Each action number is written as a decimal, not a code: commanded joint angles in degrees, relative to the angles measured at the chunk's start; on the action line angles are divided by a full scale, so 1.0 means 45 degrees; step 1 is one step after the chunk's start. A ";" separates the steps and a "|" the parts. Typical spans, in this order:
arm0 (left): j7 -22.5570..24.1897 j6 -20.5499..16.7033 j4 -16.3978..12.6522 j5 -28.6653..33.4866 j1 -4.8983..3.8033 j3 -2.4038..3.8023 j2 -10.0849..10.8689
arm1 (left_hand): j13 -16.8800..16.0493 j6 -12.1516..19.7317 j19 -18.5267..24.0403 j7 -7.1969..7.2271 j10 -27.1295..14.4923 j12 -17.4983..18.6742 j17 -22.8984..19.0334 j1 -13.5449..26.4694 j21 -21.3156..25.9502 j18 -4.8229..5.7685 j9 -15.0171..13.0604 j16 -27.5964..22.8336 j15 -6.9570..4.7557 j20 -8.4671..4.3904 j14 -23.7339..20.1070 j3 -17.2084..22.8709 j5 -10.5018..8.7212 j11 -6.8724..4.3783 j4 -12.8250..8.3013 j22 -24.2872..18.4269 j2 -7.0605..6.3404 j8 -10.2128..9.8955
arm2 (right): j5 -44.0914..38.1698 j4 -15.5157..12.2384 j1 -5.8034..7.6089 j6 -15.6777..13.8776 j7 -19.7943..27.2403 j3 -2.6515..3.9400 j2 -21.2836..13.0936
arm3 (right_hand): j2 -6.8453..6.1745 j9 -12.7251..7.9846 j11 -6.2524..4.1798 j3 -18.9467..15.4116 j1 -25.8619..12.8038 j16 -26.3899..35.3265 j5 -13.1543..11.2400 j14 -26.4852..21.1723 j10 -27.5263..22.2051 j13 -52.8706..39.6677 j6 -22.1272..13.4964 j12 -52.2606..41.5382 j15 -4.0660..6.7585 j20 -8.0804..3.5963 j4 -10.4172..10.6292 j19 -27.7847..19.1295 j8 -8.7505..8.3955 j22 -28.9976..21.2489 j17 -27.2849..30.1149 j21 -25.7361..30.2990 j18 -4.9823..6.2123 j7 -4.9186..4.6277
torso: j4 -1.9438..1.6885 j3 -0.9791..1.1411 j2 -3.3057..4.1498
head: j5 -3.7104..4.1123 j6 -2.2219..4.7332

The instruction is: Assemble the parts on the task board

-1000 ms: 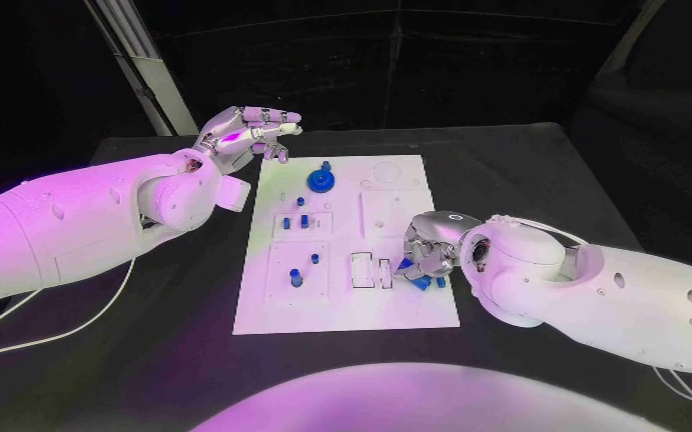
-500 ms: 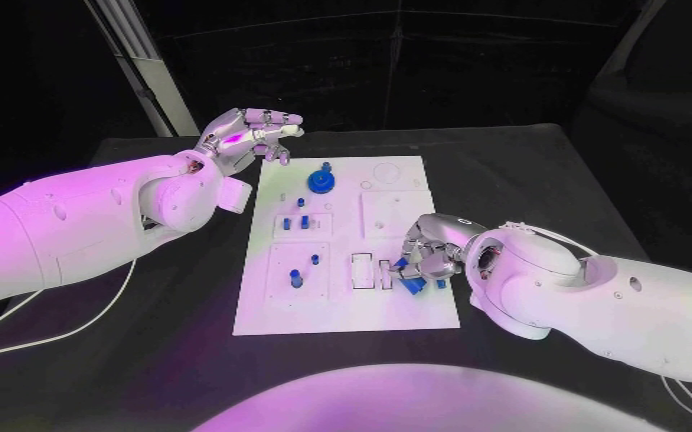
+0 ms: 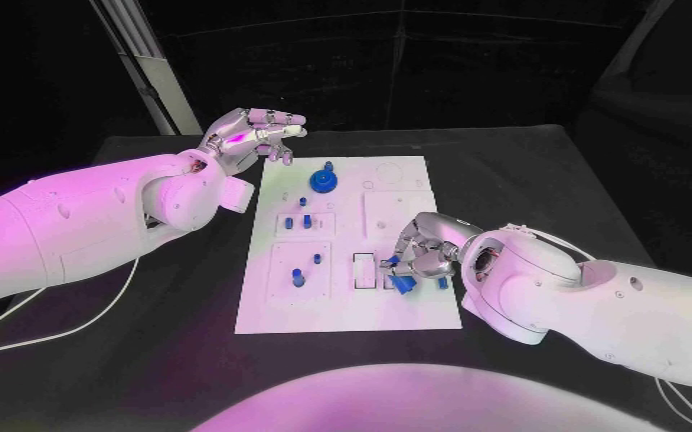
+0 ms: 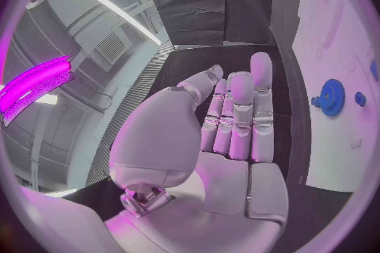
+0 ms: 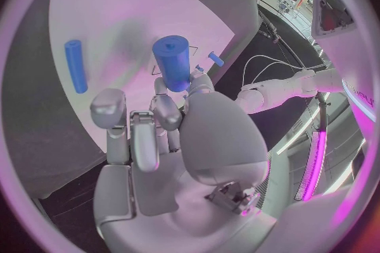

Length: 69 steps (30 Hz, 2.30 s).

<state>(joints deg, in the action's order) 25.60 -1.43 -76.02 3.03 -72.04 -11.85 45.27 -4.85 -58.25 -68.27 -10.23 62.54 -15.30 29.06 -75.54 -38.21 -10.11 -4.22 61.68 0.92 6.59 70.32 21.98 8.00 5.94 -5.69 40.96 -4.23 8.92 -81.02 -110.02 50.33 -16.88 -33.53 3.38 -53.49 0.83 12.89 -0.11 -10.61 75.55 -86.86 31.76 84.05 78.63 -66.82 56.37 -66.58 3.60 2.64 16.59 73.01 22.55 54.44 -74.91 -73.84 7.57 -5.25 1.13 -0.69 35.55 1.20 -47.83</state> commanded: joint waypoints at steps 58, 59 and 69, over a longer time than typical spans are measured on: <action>-0.0173 0.0224 -0.0029 0.0053 -0.0029 0.0008 -0.0085 | -0.0011 0.0083 0.0077 -0.0011 -0.0130 -0.0065 -0.0097 -0.0014 0.0073 -0.0078 0.0022 -0.0093 0.0025 0.0021 -0.0167 -0.0070 -0.0032 0.0013 -0.0052 -0.0030 0.0079 0.0085 | -0.0953 0.1620 0.0092 0.0498 -0.0495 0.0023 0.1912 | 0.0618 0.1527 -0.0226 -0.2020 -0.2795 0.0133 -0.6414 0.0967 0.0237 0.0350 0.0925 0.1010 0.0244 -0.0201 0.0034 -0.0123 -0.0025 -0.0558 -0.1580 0.0389 -0.0130 0.0482 | 0.0033 0.0013 0.0003 | -0.0246 -0.0050; -0.0176 0.0226 -0.0029 0.0053 -0.0029 0.0008 -0.0085 | -0.0011 0.0083 0.0077 -0.0011 -0.0130 -0.0065 -0.0097 -0.0014 0.0073 -0.0078 0.0022 -0.0093 0.0025 0.0021 -0.0167 -0.0070 -0.0032 0.0013 -0.0052 -0.0030 0.0079 0.0085 | -0.0963 0.1618 0.0092 0.0473 -0.0493 0.0023 0.1909 | 0.0598 0.1532 -0.0225 -0.2027 -0.2820 0.0133 -0.6418 0.0967 0.0231 0.0358 0.0920 0.1023 0.0244 -0.0201 0.0034 -0.0126 -0.0027 -0.0565 -0.1580 0.0394 -0.0129 0.0481 | 0.0034 0.0015 0.0005 | -0.0245 -0.0051; -0.0217 0.0274 -0.0024 0.0053 -0.0029 0.0008 -0.0085 | -0.0011 0.0083 0.0077 -0.0011 -0.0130 -0.0065 -0.0097 -0.0014 0.0073 -0.0078 0.0022 -0.0093 0.0025 0.0021 -0.0167 -0.0070 -0.0032 0.0013 -0.0052 -0.0030 0.0079 0.0085 | -0.1128 0.1429 0.0089 -0.0066 -0.0376 0.0023 0.1810 | -0.0147 0.1642 -0.0178 -0.1660 -0.3324 0.0159 -0.6438 0.0957 0.0001 0.0657 0.0739 0.1493 0.0212 -0.0185 0.0052 -0.0244 -0.0115 -0.0831 -0.1566 0.0577 -0.0091 0.0426 | 0.0041 0.0024 0.0005 | -0.0226 -0.0036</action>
<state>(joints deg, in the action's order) 24.65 -1.00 -76.05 3.03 -72.07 -11.86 44.93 -4.84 -58.25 -68.27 -10.22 62.33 -15.30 28.69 -75.55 -38.21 -10.11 -4.18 61.41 1.02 6.59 69.82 21.82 8.00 6.15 -5.85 40.89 -4.23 8.92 -85.16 -103.23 50.67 -15.24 -35.76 3.46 -45.27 0.60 20.22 -1.00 -18.38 60.57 -86.36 3.16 84.04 79.08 -63.90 60.09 -60.11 4.43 1.85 16.87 72.19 22.35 50.75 -74.93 -71.54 7.56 -3.39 1.30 -0.59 35.57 0.13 -48.07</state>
